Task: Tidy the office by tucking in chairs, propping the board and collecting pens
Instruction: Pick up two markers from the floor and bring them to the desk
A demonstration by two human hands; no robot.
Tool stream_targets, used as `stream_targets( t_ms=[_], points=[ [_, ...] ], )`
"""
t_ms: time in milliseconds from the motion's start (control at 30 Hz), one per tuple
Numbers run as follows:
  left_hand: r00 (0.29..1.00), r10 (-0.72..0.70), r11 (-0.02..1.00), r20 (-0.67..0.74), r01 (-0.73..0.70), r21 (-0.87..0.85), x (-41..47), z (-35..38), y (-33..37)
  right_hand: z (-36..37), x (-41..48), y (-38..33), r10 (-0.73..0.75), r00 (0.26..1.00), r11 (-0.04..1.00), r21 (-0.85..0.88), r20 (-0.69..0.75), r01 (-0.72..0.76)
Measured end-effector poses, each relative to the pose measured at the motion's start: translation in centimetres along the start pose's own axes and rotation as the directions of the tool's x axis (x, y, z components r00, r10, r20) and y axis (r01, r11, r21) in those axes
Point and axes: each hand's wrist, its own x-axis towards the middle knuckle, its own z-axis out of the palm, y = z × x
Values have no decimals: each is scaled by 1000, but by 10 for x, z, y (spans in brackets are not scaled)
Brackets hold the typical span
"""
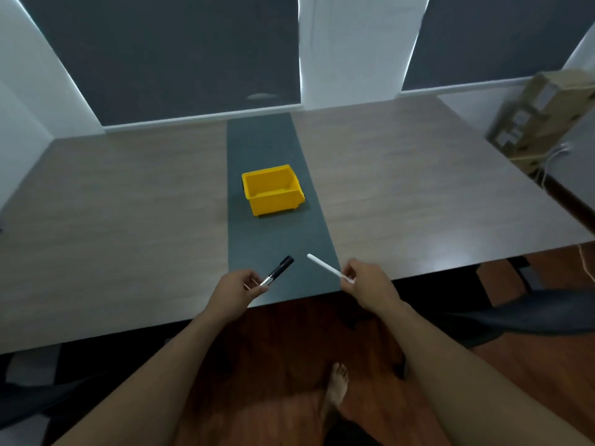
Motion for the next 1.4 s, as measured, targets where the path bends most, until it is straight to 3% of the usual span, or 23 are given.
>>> stream_targets(
  t_ms=[433, 600, 1033, 1400],
  points=[
    [993, -98, 995, -62, 96, -39, 175, -30, 28, -30, 230, -33, -117, 990, 993, 20, 78, 116],
    [997, -73, 997, -34, 73, -14, 213, -45, 22, -25, 272, -57, -128, 987, 992, 21, 96, 126],
    [998, 52, 998, 31, -53, 32, 309, -117, -14, 3, 335, -121, -58, 998, 994, 85, -32, 61],
    [998, 51, 992, 36, -55, 116, 389, -110, -37, 27, 430, -119, -3, 1000, 995, 102, 31, 0]
  ],
)
